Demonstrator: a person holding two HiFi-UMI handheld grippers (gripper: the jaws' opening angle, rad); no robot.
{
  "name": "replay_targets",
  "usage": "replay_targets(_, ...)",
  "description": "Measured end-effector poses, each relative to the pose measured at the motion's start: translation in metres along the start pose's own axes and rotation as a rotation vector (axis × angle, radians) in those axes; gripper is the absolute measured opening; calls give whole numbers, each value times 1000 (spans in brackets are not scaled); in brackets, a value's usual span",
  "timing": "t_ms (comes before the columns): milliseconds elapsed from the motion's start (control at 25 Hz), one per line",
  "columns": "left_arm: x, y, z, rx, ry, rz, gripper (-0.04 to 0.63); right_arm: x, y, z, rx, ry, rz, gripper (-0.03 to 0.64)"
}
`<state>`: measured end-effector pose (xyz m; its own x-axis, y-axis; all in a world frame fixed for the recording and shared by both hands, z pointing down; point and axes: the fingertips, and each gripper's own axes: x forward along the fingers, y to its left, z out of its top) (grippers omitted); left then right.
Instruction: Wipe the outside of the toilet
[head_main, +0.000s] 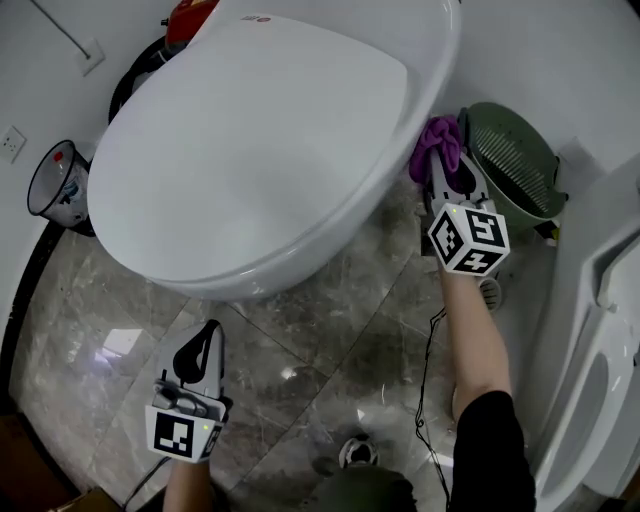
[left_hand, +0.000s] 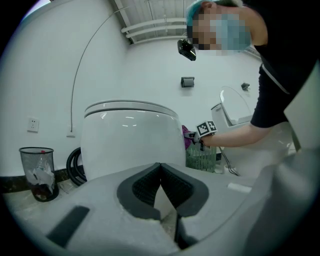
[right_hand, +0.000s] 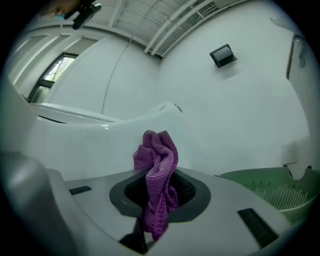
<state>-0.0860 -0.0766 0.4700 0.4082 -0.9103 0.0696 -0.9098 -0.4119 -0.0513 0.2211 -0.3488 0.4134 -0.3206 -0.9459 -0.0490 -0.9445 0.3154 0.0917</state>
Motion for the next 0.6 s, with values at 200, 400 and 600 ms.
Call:
replay_targets(200, -1, -9, 2, -6, -2, -5, 8, 31, -40, -6, -27, 70, -153, 66)
replay_targets(400, -6, -9, 5, 5, -4, -2, 8, 23, -42, -10, -28, 87, -185, 64)
replay_targets(600, -10, -1, 2, -11, -9, -6, 8, -22, -18, 6, -60, 23, -141, 64)
